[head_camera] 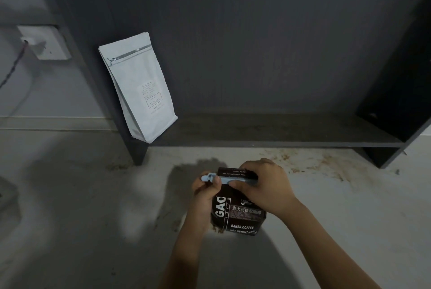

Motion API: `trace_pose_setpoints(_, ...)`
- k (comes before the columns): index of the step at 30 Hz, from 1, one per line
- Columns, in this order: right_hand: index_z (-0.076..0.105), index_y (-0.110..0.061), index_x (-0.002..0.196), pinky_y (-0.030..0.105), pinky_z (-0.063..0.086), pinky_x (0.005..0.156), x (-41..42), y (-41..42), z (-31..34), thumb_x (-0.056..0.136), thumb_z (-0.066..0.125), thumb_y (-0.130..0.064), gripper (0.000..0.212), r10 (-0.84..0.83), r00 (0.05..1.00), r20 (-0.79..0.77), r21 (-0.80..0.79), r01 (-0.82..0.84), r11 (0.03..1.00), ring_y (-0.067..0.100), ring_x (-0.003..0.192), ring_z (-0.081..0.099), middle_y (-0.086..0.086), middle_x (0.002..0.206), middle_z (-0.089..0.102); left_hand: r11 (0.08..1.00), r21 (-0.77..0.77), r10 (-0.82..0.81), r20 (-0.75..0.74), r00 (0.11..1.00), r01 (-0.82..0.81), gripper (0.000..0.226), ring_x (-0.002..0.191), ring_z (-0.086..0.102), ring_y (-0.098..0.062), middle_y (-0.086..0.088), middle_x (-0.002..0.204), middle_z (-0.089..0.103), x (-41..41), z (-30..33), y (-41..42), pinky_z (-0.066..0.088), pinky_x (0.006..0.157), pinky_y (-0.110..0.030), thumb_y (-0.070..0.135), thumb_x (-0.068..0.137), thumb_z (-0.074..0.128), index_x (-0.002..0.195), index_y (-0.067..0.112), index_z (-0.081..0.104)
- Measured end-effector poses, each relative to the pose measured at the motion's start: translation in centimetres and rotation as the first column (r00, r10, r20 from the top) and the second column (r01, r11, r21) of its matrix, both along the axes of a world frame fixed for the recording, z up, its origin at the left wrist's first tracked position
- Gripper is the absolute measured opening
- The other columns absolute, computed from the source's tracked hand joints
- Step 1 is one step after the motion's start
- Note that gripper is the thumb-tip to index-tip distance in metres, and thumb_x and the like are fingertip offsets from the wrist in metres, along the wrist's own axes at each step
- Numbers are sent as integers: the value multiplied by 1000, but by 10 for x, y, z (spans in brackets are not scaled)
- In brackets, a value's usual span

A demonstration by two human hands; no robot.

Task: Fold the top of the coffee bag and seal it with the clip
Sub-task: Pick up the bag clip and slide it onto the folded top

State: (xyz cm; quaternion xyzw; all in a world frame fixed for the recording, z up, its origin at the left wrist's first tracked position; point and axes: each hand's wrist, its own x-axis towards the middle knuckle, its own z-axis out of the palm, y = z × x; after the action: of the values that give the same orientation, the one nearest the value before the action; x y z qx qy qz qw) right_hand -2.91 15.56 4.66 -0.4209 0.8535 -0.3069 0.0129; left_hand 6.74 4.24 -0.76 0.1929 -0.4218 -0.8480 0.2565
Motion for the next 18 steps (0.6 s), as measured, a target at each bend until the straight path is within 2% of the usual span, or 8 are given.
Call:
trace_pose_setpoints(5, 63, -28, 64, 26, 42, 55, -3, -1, 5, 66, 71, -45, 19, -26, 989, 144, 15, 24, 1000, 9, 64, 59, -6, 63, 66, 999, -49, 5, -41, 999, -7, 21, 56, 68, -18, -6, 62, 69, -3, -2, -3, 55, 51, -23, 10, 73, 58, 87, -5, 51)
trace_pose_setpoints(8, 60, -32, 56, 22, 41, 52, -3, -3, 6, 65, 73, -41, 18, -41, 983, 181, 16, 39, 999, 5, 59, 59, -9, 58, 64, 998, -68, -9, -68, 998, 5, 10, 53, 67, -16, -3, 58, 69, -4, -1, -3, 54, 50, -21, 2, 74, 58, 78, -3, 50)
trace_pose_setpoints(11, 63, -28, 59, 23, 43, 52, -1, -4, 7, 65, 73, -39, 16, -59, 982, 177, 24, 56, 998, 6, 59, 60, -6, 59, 66, 998, -66, -19, -91, 996, 13, 14, 53, 67, -16, -4, 57, 69, -3, 1, -2, 54, 50, -21, -6, 73, 62, 79, -3, 50)
trace_pose_setpoints(13, 66, -24, 63, 27, 46, 54, 1, -4, 7, 65, 73, -39, 17, -67, 984, 165, 27, 63, 998, 9, 60, 60, -4, 62, 68, 998, -63, -11, -105, 994, 5, 19, 52, 66, -16, -4, 56, 69, -2, 2, -1, 54, 49, -21, 2, 73, 67, 81, -5, 51)
trace_pose_setpoints(16, 68, -21, 67, 32, 51, 59, 2, -5, 7, 66, 72, -40, 19, -73, 986, 152, 33, 69, 997, 13, 64, 62, -1, 66, 69, 997, -76, -9, -89, 996, 2, 53, 52, 66, -18, -6, 58, 68, -2, 2, -2, 54, 49, -24, 24, 58, 80, 87, -10, 52)
trace_pose_setpoints(18, 68, -21, 68, 34, 53, 60, 3, -5, 7, 66, 72, -41, 20, -75, 987, 143, 37, 71, 997, 14, 65, 62, -1, 67, 70, 997, -80, -3, -87, 996, -4, 50, 52, 65, -18, -7, 58, 67, -2, 0, -2, 53, 49, -24, 18, 65, 71, 90, -19, 49)
